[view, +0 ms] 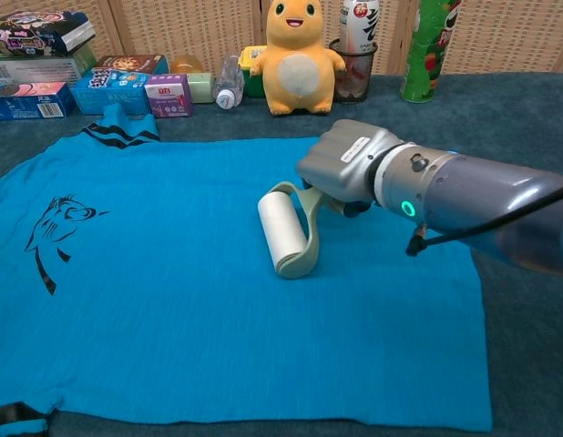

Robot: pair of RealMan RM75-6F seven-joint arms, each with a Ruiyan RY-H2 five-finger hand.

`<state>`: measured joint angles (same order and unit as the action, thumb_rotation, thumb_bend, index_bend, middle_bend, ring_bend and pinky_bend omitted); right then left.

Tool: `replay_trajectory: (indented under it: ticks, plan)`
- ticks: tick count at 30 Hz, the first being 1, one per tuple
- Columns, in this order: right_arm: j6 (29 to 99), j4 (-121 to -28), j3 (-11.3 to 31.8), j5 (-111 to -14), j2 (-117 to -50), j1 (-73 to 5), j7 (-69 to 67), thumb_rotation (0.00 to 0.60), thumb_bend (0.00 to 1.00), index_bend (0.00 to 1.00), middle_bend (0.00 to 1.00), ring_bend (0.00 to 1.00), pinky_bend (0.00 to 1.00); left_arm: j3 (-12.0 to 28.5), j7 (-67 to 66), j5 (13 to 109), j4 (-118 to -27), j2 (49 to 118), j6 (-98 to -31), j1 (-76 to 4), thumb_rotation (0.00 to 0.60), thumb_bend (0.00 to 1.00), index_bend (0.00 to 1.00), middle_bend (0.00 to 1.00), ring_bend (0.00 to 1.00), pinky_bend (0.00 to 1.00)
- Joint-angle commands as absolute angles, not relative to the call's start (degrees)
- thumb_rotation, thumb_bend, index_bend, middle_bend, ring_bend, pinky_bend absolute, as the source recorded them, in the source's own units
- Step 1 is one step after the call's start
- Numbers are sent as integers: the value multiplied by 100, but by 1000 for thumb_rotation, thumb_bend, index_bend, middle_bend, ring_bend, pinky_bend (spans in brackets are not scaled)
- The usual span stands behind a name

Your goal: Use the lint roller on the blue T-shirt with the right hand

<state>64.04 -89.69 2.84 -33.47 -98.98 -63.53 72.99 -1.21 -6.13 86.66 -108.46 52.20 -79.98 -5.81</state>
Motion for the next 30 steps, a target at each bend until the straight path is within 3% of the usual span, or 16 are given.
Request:
replay_trajectory:
  ticks: [1, 8, 13, 23, 30]
  plan:
    - [6515, -8849, 38, -3656, -9762, -6143, 7075, 600, 1000, 520, 700, 787, 1000, -117, -626, 8663, -10849, 5224, -7993, -586, 600, 140, 0, 0, 0, 20]
    - [6545, -8322, -630, -4531, -9344, -5635, 6493, 600, 1000, 519, 700, 787, 1000, -119, -688, 8652, -10885, 5242, -7981, -593, 600, 140, 0, 0, 0, 20]
    - [6337, -7862, -879, -4996, -9080, -5326, 5947, 600, 1000, 520, 700, 787, 1000, -137, -726, 8657, -10902, 5248, -7927, -612, 600, 140, 0, 0, 0, 20]
    - [6123, -7818, -777, -5590, -8563, -5062, 5217, 600, 1000, 519, 700, 787, 1000, -142, -823, 8611, -10938, 5271, -7852, -647, 600, 140, 0, 0, 0, 20]
    - [5879, -8340, -385, -5576, -8285, -5117, 4916, 600, 1000, 520, 699, 787, 1000, -147, -820, 8609, -10944, 5263, -7854, -647, 600, 141, 0, 0, 0, 20]
